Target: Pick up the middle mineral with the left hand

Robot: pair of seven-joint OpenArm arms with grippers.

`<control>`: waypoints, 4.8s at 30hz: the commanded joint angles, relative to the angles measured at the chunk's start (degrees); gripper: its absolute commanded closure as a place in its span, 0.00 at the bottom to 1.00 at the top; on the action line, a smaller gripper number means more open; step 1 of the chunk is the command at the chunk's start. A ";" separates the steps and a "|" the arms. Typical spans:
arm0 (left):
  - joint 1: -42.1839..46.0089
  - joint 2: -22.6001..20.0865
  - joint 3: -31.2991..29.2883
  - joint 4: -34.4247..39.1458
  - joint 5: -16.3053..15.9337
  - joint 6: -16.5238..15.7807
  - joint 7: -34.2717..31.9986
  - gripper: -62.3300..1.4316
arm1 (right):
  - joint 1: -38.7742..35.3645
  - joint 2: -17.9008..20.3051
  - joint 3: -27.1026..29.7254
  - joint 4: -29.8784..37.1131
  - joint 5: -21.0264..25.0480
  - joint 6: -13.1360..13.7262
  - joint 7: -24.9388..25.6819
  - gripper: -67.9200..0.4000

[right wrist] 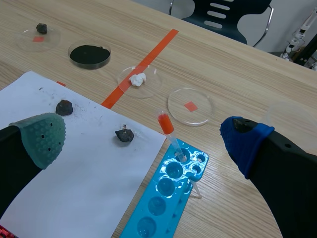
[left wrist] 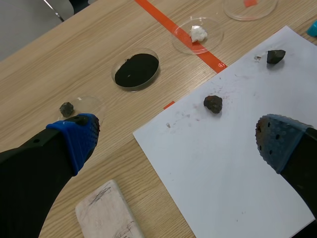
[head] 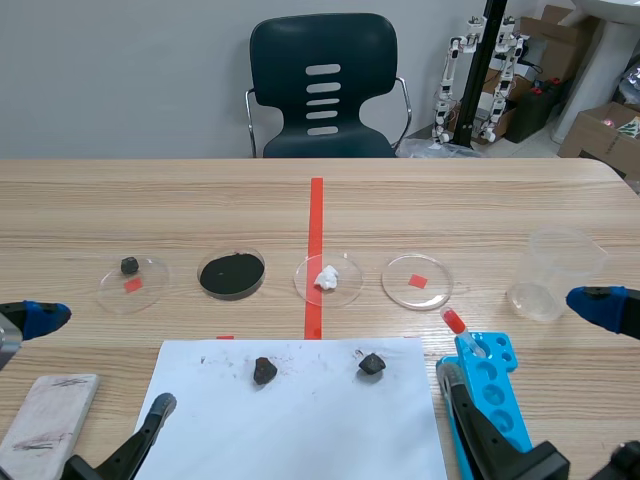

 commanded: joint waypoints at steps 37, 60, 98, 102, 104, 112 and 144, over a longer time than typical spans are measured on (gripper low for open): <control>-40.09 13.66 23.89 -13.81 -12.44 23.61 57.90 0.00 | 0.50 0.44 0.09 0.31 0.37 -0.20 0.85 0.00; -52.70 16.37 37.03 -20.74 -18.91 41.29 62.82 0.00 | 0.50 0.44 0.09 0.31 0.37 -0.20 0.85 0.00; -61.11 22.21 37.24 -40.11 -21.84 45.64 61.44 0.00 | 0.50 0.44 0.09 0.31 0.37 -0.20 0.85 0.00; -61.11 22.21 37.24 -40.11 -21.84 45.64 61.44 0.00 | 0.50 0.44 0.09 0.31 0.37 -0.20 0.85 0.00; -61.11 22.21 37.24 -40.11 -21.84 45.64 61.42 0.00 | 0.50 0.44 0.09 0.31 0.37 -0.20 0.85 0.00; -61.11 22.21 37.24 -40.11 -21.81 45.64 61.96 0.15 | 0.50 0.44 0.09 0.31 0.37 -0.20 0.85 0.00; -60.96 22.21 37.24 -40.11 -21.81 45.64 62.40 0.75 | 0.50 0.44 0.09 0.31 0.37 -0.20 0.85 0.00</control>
